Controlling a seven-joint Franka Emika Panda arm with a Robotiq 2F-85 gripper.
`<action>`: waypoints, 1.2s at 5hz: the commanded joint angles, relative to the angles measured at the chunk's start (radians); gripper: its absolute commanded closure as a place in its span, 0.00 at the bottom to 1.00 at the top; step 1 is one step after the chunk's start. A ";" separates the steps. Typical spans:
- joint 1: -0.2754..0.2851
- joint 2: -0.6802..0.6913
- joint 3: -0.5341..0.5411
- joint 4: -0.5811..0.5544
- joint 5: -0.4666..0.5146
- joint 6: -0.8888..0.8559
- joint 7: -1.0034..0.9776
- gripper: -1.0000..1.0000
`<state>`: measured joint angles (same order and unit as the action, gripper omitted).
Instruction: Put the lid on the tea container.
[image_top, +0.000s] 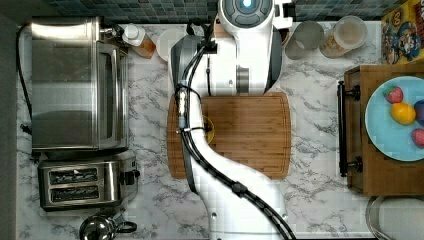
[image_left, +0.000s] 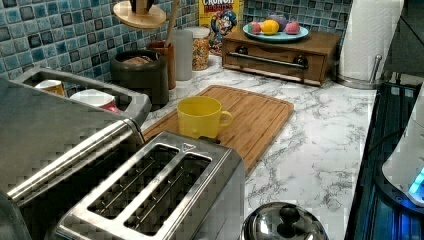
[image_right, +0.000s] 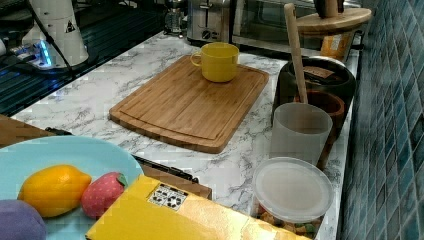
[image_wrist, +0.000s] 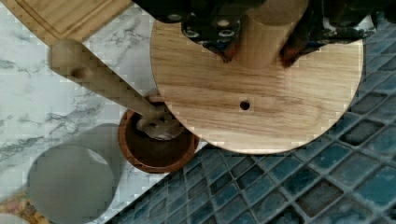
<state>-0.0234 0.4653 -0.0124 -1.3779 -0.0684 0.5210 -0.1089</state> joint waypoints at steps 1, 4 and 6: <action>0.063 0.063 0.000 0.296 -0.046 -0.036 0.054 1.00; 0.062 0.086 -0.005 0.262 0.002 0.023 0.046 1.00; 0.072 0.142 -0.008 0.354 -0.021 -0.111 0.051 0.00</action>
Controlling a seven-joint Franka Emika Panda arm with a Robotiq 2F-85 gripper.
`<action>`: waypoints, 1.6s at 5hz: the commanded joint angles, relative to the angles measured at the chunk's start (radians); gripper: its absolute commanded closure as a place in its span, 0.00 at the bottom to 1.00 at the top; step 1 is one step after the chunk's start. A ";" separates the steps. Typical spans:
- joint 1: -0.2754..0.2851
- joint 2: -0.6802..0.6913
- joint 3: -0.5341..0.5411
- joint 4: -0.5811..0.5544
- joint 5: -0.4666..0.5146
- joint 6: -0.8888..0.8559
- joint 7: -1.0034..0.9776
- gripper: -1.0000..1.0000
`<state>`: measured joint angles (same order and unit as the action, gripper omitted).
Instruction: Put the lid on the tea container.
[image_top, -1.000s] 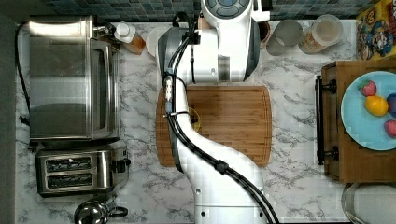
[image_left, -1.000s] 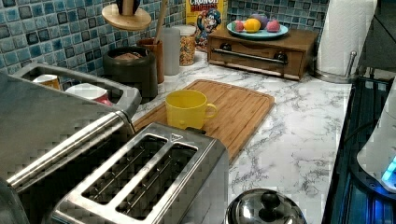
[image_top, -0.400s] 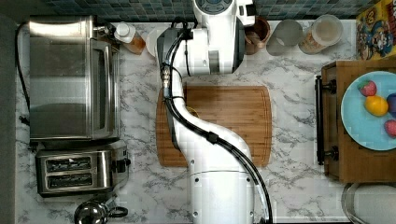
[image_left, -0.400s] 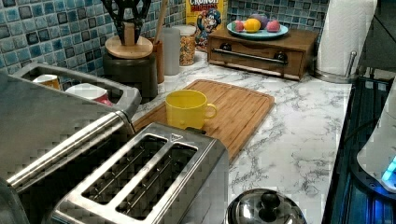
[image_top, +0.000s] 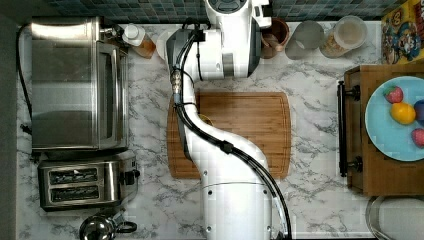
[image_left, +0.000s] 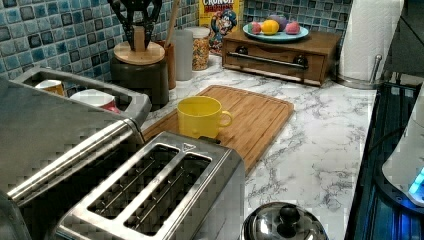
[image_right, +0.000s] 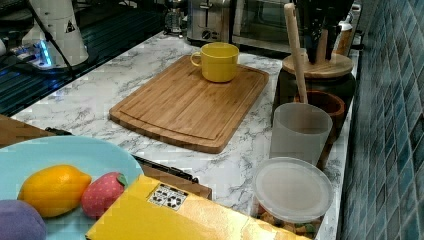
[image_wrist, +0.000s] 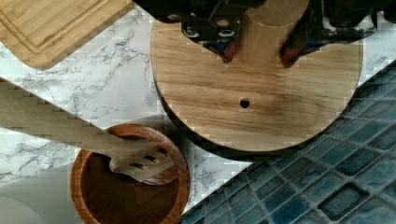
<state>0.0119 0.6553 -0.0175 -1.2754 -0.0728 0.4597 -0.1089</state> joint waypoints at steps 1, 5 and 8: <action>0.034 -0.027 0.000 0.265 -0.007 -0.087 0.051 0.00; 0.027 -0.152 -0.013 0.037 0.028 0.024 0.049 0.00; 0.029 -0.152 -0.017 0.037 0.030 0.024 0.048 0.00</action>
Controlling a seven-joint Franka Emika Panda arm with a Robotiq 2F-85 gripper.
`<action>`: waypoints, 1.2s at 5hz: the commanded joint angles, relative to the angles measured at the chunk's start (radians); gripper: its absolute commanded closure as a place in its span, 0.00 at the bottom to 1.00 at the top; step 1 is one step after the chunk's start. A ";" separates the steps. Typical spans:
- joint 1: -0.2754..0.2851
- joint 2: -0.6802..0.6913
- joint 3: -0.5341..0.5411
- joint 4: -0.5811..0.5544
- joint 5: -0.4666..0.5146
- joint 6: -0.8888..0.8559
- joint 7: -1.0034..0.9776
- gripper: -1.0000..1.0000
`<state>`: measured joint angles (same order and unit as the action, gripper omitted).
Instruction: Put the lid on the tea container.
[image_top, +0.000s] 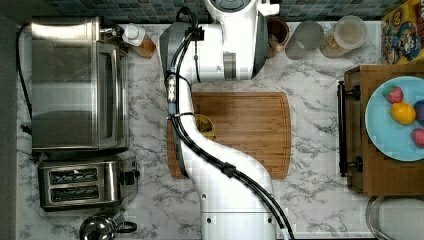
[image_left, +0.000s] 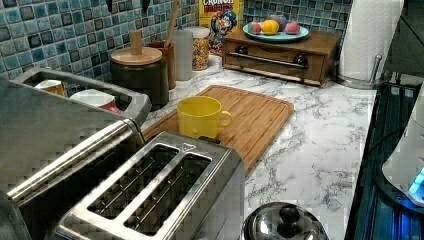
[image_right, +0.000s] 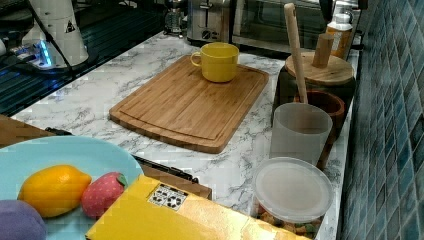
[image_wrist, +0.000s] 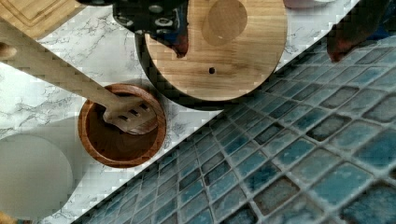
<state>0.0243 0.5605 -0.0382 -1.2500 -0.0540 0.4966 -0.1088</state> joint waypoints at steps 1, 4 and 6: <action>0.017 -0.057 0.004 0.011 0.011 -0.013 0.048 0.00; 0.012 -0.057 0.011 0.011 0.007 -0.013 0.050 0.00; 0.016 -0.057 0.005 0.011 0.011 -0.013 0.048 0.00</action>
